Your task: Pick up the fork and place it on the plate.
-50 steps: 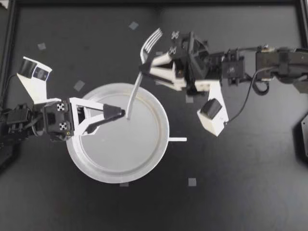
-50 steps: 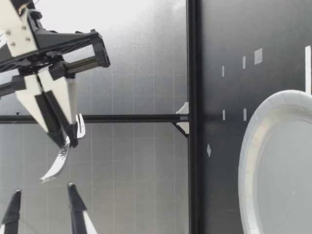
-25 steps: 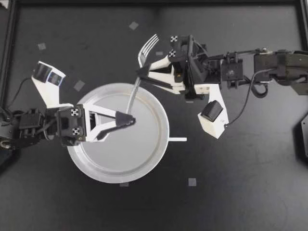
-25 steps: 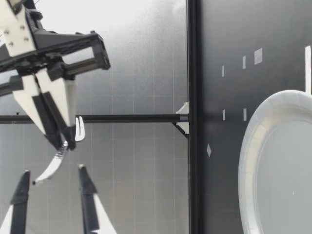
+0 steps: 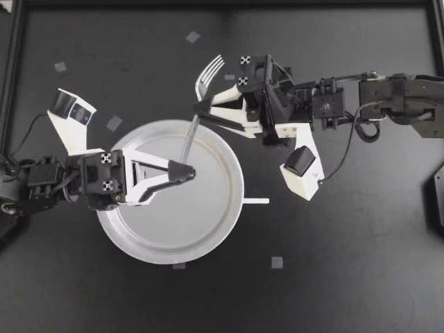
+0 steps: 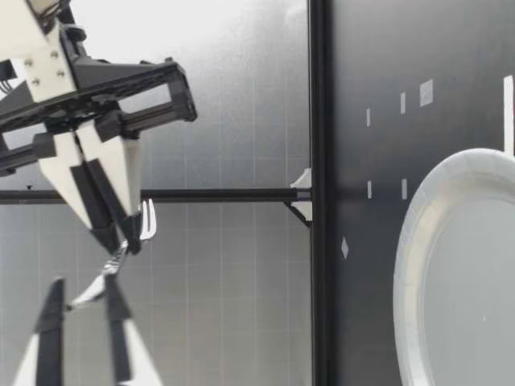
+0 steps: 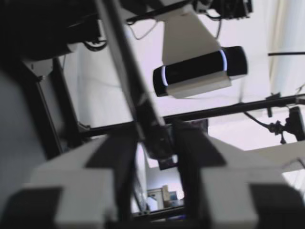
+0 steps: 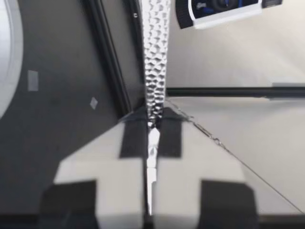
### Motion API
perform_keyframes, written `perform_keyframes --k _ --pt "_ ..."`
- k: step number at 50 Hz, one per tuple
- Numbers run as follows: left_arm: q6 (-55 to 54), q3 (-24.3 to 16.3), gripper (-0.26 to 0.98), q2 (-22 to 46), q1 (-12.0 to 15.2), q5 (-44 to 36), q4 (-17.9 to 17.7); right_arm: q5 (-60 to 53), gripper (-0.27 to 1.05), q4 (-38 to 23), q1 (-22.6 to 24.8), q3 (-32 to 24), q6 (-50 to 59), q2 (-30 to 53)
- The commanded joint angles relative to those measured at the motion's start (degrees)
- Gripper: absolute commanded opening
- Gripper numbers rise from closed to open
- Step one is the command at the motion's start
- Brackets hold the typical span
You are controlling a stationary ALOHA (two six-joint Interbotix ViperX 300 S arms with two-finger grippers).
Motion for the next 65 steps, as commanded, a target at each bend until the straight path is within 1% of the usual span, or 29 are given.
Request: perform_keyframes --k 1,4,13,18,21,23,24,25,28,30,32,39,43,48,51,53,54,55,57,58,61,62,65 --pt "-0.1 -1.0 -0.03 -1.3 0.2 1.6 0.1 -0.4 -0.13 0.2 -0.2 -1.5 0.1 -1.4" --pt "-0.4 -1.0 -0.08 -1.3 0.2 2.5 0.0 -0.4 -0.13 0.2 -0.2 -1.5 0.1 -1.4" --pt "-0.3 -1.3 -0.08 -1.3 0.2 3.3 0.0 -0.6 -0.11 0.2 -0.2 -1.2 0.1 -0.4" --pt "-0.2 -1.3 -0.08 -1.3 0.2 3.2 0.0 -0.9 -0.02 0.2 -0.1 -0.9 0.3 -0.1" --pt "-0.1 -1.2 -0.08 -1.3 0.2 3.0 0.0 -1.4 0.10 0.2 -0.1 -0.7 0.4 0.0" --pt "0.0 -1.1 -0.08 -1.3 0.2 3.0 0.0 -1.7 0.20 0.4 -0.2 -0.7 0.8 0.0" --pt "0.0 -0.9 -0.08 -1.3 0.2 3.0 0.0 -1.9 0.26 0.7 -0.1 -0.8 1.0 0.0" --pt "0.1 -0.7 -0.08 -1.3 0.3 2.9 0.0 -1.9 0.36 1.6 -0.1 -0.9 1.4 0.0" --pt "0.1 -0.4 -0.08 -1.1 0.3 2.9 0.0 -1.9 0.59 3.3 -0.1 -1.5 2.2 0.0" --pt "0.4 -0.1 -0.08 -1.1 0.2 2.9 0.0 -1.9 0.70 4.1 -0.2 -1.7 2.4 0.0" --pt "0.6 0.3 -0.08 -1.1 0.3 2.9 0.0 -2.1 0.77 4.3 -0.1 -1.8 2.4 0.0" --pt "3.0 2.5 -0.08 -1.7 0.3 3.7 -0.1 -3.5 0.72 4.3 -0.2 -1.8 2.4 -1.3" --pt "4.0 5.2 -0.08 -2.9 0.4 6.6 -0.1 -5.4 0.72 4.4 -0.1 -1.8 2.4 -3.1" --pt "4.7 8.6 -0.08 -5.5 0.4 16.2 0.1 -6.5 0.72 4.5 -0.1 -1.4 2.5 -5.6" --pt "6.0 9.8 -0.08 -7.9 0.4 25.3 0.4 -6.5 0.72 4.9 -0.1 -0.7 2.8 -7.3" --pt "7.9 9.9 -0.08 -10.3 0.4 34.4 0.9 -6.4 0.72 5.9 -0.1 0.3 3.1 -8.6" --pt "9.0 9.5 -0.08 -11.4 0.4 38.3 1.1 -6.4 0.72 6.6 -0.1 0.6 3.2 -9.2" --pt "10.7 8.9 -0.08 -13.1 0.4 44.2 1.5 -6.4 0.72 7.8 -0.1 1.4 3.4 -10.0" --pt "13.1 7.6 -0.08 -15.3 0.4 51.9 2.2 -6.4 0.72 9.9 -0.1 2.5 3.7 -10.9" --pt "14.9 6.3 -0.08 -17.0 0.4 56.7 2.3 -6.4 0.72 11.9 -0.1 3.3 3.9 -11.5" --pt "17.2 3.8 -0.08 -19.5 0.4 64.4 2.8 -6.5 0.72 16.3 -0.1 5.3 3.9 -12.6" --pt "17.4 2.6 -0.08 -20.5 0.4 67.7 3.3 -6.4 0.72 17.5 -0.1 5.8 3.9 -12.7" --pt "17.4 1.1 -0.08 -22.2 0.4 74.2 5.6 -6.8 0.72 20.6 -0.1 7.6 3.9 -13.1"
